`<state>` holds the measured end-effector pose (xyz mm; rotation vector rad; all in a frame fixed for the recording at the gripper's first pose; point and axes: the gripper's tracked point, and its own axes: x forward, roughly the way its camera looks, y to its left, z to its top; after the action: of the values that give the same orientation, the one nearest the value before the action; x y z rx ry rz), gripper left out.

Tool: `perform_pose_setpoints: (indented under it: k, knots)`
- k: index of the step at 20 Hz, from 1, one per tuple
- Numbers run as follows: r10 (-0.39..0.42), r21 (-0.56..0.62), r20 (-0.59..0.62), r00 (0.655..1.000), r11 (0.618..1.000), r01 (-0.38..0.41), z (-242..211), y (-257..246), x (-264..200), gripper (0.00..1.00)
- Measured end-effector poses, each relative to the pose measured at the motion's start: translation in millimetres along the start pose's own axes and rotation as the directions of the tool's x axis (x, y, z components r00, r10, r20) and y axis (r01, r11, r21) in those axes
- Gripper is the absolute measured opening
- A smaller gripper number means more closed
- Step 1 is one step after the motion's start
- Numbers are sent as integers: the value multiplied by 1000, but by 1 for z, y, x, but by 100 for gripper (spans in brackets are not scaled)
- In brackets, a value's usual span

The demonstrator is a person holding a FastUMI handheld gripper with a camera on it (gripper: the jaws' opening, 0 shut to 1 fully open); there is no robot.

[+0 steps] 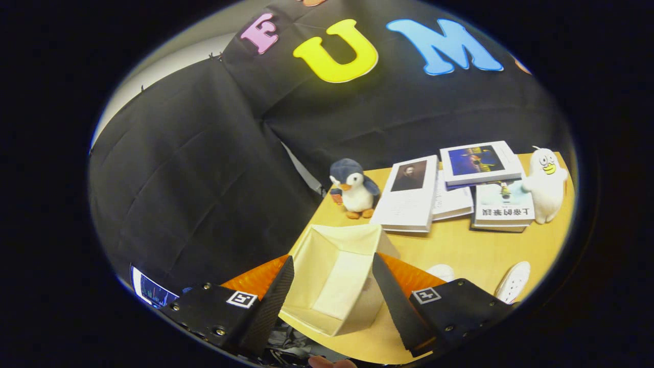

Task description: Open the storage box then place both shoes into the box .Put the left shoe in first, then the right shoe, with the right side of both shoes facing outward in a uniform manner.

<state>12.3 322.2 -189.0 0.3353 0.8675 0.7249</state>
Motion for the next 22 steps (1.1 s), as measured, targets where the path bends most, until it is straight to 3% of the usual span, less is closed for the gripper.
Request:
perform_pose_setpoints:
  k: [8,14,22]
  knots:
    - [-195,-3,-78,978,981,196,-57,-102,-18,95]
    - [-247,-3,-181,952,968,250,-106,-138,-12,95]
    - [-302,-114,-336,892,953,280,-166,-172,10,94]
